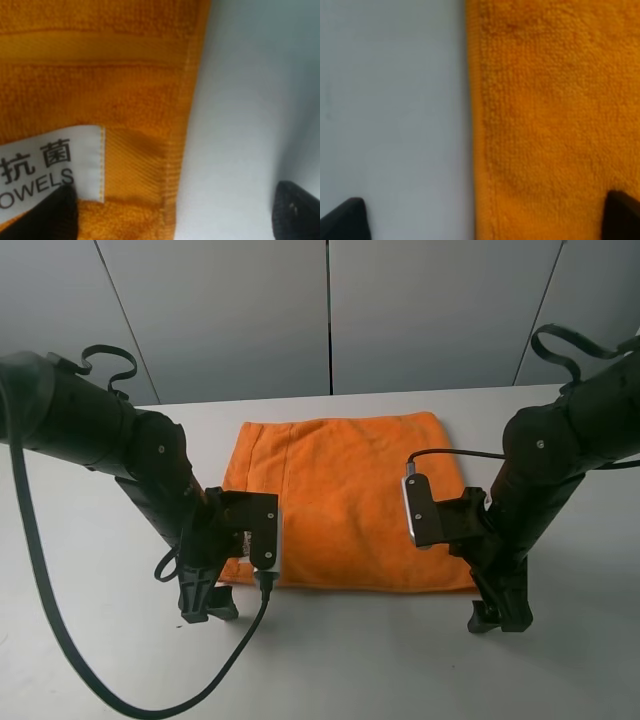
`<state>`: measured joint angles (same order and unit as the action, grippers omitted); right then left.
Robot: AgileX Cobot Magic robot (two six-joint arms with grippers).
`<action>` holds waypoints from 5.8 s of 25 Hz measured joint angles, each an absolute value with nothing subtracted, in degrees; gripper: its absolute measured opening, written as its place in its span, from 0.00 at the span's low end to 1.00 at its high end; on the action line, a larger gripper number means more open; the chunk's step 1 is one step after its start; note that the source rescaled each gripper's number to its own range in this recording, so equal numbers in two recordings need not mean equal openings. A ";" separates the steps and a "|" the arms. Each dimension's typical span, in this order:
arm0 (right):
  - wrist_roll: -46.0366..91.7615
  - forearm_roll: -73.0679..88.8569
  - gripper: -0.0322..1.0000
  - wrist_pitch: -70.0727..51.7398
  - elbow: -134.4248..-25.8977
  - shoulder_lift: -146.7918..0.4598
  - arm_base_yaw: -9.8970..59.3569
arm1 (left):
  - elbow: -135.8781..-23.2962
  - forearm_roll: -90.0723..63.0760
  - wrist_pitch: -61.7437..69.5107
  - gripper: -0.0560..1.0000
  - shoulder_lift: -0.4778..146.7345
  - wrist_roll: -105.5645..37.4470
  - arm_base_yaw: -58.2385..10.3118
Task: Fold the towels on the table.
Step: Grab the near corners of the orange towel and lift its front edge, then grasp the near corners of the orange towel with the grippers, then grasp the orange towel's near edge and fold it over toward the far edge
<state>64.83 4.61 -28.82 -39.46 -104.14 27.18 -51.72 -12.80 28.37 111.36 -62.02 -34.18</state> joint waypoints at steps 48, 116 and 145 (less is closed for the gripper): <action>66.64 5.10 0.03 -25.14 -39.78 -105.09 26.95 | -52.86 -11.97 24.44 0.05 113.50 -61.52 -33.97; 57.66 -11.79 0.03 -29.50 -57.84 -98.50 26.95 | -51.62 27.27 24.60 0.05 91.89 -13.33 -29.71; 57.02 -10.08 0.03 -20.99 -60.93 -108.70 21.07 | -57.17 31.82 7.94 0.05 107.51 -12.24 -22.32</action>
